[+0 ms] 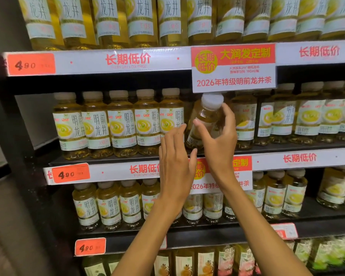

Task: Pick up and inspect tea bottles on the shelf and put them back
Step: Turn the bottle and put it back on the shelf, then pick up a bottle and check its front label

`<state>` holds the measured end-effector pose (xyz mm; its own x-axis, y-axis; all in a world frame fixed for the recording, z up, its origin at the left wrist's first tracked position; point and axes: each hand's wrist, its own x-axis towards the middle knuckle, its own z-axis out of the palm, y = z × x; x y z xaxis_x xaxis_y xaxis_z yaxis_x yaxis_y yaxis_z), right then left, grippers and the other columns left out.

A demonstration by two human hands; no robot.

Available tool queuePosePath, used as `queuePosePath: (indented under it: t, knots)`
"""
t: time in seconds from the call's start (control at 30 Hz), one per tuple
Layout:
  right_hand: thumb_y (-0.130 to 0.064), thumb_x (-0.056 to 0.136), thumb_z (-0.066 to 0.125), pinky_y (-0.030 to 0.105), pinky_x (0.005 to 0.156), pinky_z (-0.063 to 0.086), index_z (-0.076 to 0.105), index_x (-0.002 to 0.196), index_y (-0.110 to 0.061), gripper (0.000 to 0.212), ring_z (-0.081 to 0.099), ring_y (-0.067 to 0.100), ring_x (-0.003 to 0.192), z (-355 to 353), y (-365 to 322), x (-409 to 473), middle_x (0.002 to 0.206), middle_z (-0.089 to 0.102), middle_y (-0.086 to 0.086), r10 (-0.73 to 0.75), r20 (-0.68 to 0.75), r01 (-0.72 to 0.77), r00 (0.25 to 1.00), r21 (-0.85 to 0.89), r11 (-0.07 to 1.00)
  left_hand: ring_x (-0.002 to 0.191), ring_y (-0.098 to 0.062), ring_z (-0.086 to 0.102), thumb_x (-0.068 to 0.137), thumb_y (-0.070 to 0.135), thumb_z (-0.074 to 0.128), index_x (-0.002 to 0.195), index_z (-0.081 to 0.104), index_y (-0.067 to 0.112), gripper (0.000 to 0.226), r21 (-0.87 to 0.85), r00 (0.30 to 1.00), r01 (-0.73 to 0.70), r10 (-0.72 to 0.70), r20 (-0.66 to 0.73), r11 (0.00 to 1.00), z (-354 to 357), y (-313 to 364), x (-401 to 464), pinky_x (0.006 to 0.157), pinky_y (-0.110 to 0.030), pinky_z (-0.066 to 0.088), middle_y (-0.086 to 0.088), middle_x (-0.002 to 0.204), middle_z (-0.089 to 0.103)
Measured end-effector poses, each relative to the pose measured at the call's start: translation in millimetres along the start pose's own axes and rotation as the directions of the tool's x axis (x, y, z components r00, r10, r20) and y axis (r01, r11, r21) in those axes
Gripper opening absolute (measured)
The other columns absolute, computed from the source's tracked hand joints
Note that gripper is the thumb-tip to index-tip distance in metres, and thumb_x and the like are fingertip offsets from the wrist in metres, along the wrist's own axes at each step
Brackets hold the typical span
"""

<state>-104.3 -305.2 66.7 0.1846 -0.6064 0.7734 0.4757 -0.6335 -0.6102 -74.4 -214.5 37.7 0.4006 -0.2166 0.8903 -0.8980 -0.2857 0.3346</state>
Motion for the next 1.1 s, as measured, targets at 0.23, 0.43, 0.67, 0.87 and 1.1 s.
queuePosePath:
  t: [0.23,0.43,0.67,0.87,1.1]
  knots:
    - [-0.011,0.083,0.072,0.032,0.101,0.048,0.044,0.135,-0.021,0.061,0.054,0.013,0.124,-21,-19,-25,0.134,0.054,0.003,0.089,-0.041,-0.073,0.995,0.295,0.953,0.135,-0.006,0.028,0.084,0.024,0.072,0.146,0.030,0.011,0.076,-0.174,0.983,0.040,-0.007,0.185,0.984,-5,-1,-8,0.114,-0.030,0.029,-0.005,0.146,0.038]
    - [-0.017,0.078,0.073,0.018,0.085,0.051,0.051,0.130,-0.010,0.057,0.064,0.009,0.108,-45,-52,-32,0.120,0.063,0.002,0.082,0.036,-0.090,0.996,0.393,0.915,0.132,-0.009,0.041,0.084,0.039,0.067,0.146,0.028,0.018,0.076,-0.388,0.956,0.122,-0.002,0.294,0.914,-23,10,-16,0.105,-0.036,0.044,0.001,0.144,0.040]
    - [-0.034,0.074,0.073,0.029,0.079,0.056,0.054,0.122,-0.017,0.054,0.068,0.019,0.100,-65,-68,-26,0.110,0.068,0.005,0.121,0.340,-0.234,0.933,0.316,0.919,0.104,0.000,0.064,0.083,0.038,0.065,0.122,0.050,0.037,0.042,-0.654,0.863,0.394,-0.014,0.505,0.645,-52,32,-43,0.081,-0.013,0.050,0.020,0.112,0.067]
    - [-0.035,0.090,0.049,0.037,0.084,0.057,0.054,0.118,-0.011,0.038,0.068,0.028,0.104,-71,-69,-17,0.105,0.071,0.007,0.238,0.603,-0.564,0.761,0.434,0.703,0.110,-0.008,0.064,0.080,0.053,0.060,0.121,0.057,0.033,0.046,-0.639,0.730,0.639,-0.074,0.680,0.429,-66,43,-65,0.094,-0.026,0.050,0.008,0.115,0.070]
    - [-0.038,0.088,0.054,0.032,0.080,0.057,0.055,0.117,-0.011,0.040,0.067,0.022,0.095,-69,-69,-25,0.101,0.070,0.009,0.259,0.660,-0.627,0.705,0.411,0.662,0.090,-0.022,0.068,0.077,0.057,0.057,0.133,0.053,0.016,0.070,-0.607,0.599,0.794,-0.131,0.790,-0.037,-69,53,-67,0.077,-0.031,0.056,-0.015,0.110,0.068]
